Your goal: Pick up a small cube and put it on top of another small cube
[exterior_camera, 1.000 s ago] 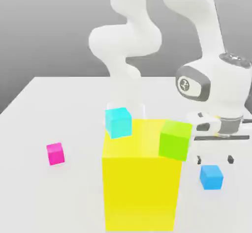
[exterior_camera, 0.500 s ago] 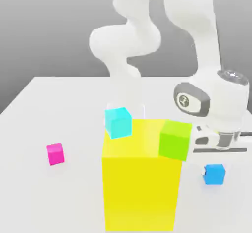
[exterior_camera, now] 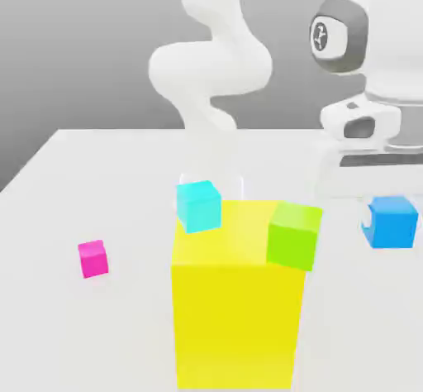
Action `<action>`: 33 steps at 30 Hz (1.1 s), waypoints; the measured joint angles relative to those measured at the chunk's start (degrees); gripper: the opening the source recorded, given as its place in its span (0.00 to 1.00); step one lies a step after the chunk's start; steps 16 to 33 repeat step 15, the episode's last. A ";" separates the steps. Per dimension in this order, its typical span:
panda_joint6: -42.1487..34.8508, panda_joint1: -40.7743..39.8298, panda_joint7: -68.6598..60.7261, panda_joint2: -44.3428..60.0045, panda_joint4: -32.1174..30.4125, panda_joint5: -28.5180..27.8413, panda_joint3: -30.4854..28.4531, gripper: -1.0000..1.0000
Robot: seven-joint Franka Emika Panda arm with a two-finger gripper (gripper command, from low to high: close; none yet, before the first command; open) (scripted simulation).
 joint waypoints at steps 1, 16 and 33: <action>-2.50 -0.53 -1.51 -0.99 1.27 -0.03 -0.86 0.00; -6.31 -4.41 -9.87 -2.10 1.08 -2.06 -5.89 1.00; -6.31 -4.41 -9.87 -2.10 1.08 -2.06 -5.89 1.00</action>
